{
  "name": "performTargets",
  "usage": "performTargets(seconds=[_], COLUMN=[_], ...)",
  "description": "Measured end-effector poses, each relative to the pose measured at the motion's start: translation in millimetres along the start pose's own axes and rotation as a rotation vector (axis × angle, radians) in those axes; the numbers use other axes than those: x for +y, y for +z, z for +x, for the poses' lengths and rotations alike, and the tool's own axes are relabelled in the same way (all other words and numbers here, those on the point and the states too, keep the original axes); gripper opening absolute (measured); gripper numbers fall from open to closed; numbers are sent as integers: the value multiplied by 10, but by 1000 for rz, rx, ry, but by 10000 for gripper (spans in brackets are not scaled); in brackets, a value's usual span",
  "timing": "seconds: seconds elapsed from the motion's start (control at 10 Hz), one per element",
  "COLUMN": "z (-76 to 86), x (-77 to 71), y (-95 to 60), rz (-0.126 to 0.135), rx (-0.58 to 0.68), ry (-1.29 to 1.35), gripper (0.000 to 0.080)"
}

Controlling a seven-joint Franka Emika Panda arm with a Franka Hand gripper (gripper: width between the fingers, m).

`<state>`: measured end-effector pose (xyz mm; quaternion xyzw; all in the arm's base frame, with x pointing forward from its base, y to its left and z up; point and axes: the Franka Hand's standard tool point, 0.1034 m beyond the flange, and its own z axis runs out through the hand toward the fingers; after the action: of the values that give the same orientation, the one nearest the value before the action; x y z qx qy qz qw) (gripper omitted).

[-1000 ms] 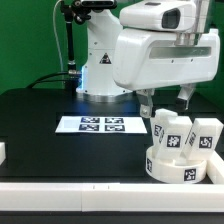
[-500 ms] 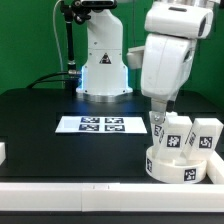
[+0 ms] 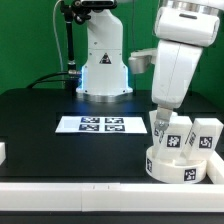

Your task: Assemble stool

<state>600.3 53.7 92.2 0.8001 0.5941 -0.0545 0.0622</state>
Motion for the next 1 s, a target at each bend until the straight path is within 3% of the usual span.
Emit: performTargets(seconds=[0.3, 0.5, 0.6, 0.7, 1.0], z=[77, 68, 53, 47, 35], x=[41, 43, 46, 48, 53], y=[23, 29, 35, 36, 38], rz=[-10, -13, -12, -12, -12], rx=[-9, -17, -18, -18, -18], ry=[-6, -13, -11, -10, 34], gripper=[649, 388, 388, 338, 338])
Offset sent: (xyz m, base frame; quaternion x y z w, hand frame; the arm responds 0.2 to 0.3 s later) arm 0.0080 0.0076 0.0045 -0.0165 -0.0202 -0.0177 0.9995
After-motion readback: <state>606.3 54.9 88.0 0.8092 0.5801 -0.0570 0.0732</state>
